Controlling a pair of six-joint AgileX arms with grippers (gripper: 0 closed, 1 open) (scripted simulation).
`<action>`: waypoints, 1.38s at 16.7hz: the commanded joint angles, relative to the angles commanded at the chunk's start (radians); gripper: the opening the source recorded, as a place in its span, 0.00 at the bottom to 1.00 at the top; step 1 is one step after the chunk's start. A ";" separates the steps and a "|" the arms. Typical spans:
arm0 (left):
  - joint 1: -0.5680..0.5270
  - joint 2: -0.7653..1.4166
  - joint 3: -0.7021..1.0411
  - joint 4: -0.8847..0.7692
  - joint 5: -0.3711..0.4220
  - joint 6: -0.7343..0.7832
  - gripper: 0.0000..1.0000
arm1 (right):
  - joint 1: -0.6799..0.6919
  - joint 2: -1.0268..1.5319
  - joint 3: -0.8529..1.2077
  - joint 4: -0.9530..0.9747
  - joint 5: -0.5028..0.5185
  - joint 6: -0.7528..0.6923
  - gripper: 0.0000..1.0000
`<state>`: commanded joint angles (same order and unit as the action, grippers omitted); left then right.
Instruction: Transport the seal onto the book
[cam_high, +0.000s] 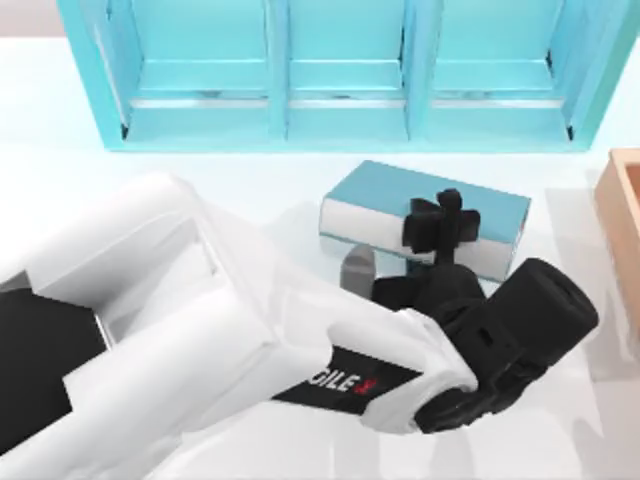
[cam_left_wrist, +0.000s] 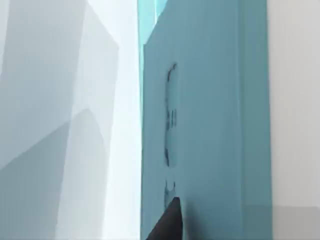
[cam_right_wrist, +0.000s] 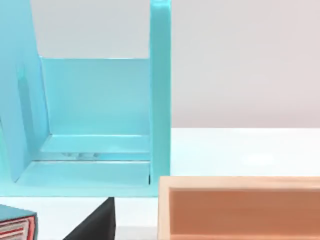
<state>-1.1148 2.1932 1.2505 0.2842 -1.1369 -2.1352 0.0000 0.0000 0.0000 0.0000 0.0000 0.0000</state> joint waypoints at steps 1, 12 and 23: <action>0.000 0.000 0.000 0.000 0.000 0.000 0.75 | 0.000 0.000 0.000 0.000 0.000 0.000 1.00; 0.000 0.000 0.000 0.000 0.000 0.000 1.00 | 0.000 0.000 0.000 0.000 0.000 0.000 1.00; -0.155 0.013 0.044 -0.457 -0.083 -0.429 1.00 | 0.000 0.000 0.000 0.000 0.000 0.000 1.00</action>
<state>-1.2694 2.2057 1.2949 -0.1727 -1.2198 -2.5638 0.0000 0.0000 0.0000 0.0000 0.0000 0.0000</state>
